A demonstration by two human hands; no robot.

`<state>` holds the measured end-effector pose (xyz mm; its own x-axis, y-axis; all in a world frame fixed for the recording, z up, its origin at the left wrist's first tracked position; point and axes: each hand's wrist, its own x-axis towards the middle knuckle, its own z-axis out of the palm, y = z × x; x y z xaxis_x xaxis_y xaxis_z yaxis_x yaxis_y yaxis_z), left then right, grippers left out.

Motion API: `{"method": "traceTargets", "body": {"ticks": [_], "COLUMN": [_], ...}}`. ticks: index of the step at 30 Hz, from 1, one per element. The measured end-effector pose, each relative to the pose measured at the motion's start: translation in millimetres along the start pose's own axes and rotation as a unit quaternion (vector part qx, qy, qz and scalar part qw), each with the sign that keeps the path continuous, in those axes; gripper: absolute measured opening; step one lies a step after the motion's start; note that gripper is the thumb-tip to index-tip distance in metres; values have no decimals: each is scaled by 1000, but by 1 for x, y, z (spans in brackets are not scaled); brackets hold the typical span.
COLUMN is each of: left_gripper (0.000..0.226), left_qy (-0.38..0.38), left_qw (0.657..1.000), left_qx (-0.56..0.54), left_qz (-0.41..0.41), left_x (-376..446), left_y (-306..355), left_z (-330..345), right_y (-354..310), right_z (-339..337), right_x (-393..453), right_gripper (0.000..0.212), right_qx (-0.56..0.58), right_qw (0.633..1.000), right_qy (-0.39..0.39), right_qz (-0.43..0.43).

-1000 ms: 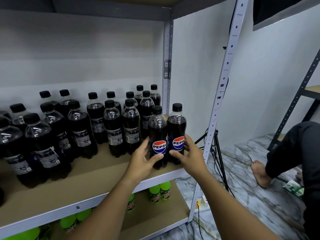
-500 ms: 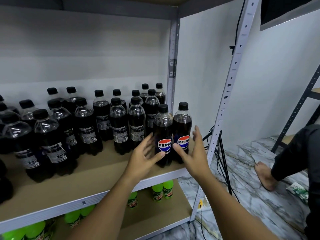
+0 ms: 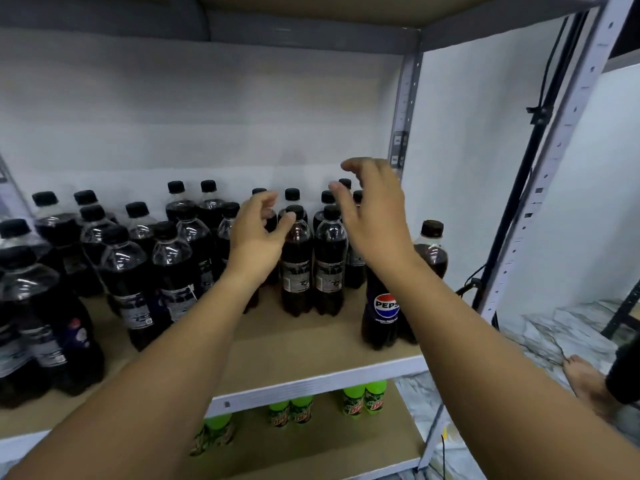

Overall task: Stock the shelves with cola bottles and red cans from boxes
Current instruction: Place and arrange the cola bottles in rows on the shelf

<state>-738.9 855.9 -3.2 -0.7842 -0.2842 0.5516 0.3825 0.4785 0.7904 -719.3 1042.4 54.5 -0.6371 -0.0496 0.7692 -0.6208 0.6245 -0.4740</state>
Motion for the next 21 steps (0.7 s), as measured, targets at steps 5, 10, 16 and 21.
{"method": "traceTargets", "body": {"ticks": [5,10,16,21], "left_gripper": [42,30,25,27], "left_qy": [-74,-104,-128,-151], "left_qw": [995,991,983,978], "left_qx": [42,65,134,146], "left_qz": [-53,-45,-16,-9], "left_x": [20,23,24,13], "left_y": [4,-2,3,11], "left_z": [4,6,-4,-15], "right_y": [3,21,23,20], "right_z": [51,68,63,54], "right_x": [20,21,20,9], "right_gripper": [53,40,39,36], "right_qx": [33,25,15,21], "right_qw": [980,952,953,962], "right_qy": [-104,-131,-154,-160], "right_qz": [166,275,262,222]}}
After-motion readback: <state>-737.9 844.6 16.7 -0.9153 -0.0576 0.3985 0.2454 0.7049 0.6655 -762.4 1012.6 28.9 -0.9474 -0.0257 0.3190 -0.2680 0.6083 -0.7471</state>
